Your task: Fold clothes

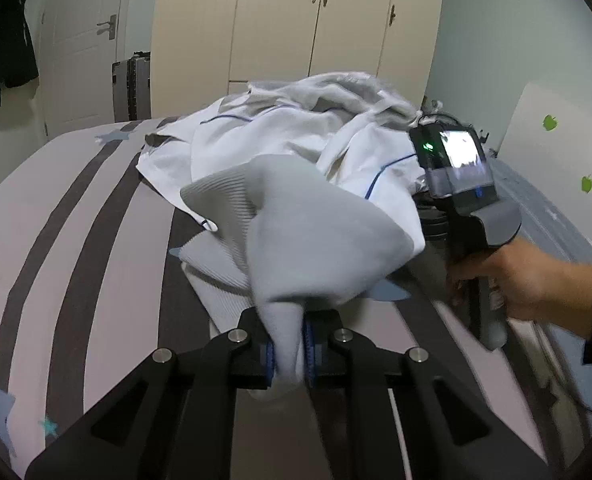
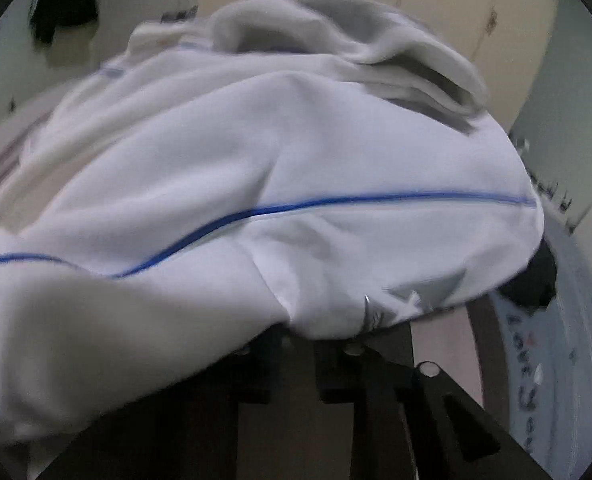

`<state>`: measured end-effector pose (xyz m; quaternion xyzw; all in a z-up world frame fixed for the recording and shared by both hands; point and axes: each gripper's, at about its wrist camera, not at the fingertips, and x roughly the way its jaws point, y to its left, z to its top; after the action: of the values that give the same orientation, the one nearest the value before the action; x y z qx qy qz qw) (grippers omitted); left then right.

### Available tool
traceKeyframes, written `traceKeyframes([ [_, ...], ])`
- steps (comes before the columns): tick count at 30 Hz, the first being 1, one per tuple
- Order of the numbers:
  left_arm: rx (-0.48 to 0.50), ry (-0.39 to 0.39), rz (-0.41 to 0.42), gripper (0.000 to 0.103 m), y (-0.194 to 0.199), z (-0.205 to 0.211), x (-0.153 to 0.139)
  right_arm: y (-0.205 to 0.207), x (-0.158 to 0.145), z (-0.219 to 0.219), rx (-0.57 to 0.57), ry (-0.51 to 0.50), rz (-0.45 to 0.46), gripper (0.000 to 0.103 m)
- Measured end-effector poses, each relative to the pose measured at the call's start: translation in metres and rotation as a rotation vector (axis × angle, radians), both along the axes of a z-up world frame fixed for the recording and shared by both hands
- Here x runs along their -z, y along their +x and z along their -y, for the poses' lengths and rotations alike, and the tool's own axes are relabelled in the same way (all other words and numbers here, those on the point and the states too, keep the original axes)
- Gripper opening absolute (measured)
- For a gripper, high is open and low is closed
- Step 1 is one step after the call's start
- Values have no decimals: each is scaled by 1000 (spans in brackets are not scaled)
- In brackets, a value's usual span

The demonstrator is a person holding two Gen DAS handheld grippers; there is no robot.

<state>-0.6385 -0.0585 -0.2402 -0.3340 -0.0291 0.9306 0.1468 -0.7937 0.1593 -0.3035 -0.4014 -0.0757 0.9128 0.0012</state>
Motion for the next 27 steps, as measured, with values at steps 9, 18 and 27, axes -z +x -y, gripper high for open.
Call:
traceKeyframes([
  [9,33,25,2,9,80,-1,-40,126,-32,-51,-12,-179,-108,3],
  [18,100,-41,13,0,198,-38,-43,271,-36,-92,-74,-170,-85,0],
  [27,-77,-6,94,51,150,-7,6,221,-18,-67,-70,-370,45,62],
])
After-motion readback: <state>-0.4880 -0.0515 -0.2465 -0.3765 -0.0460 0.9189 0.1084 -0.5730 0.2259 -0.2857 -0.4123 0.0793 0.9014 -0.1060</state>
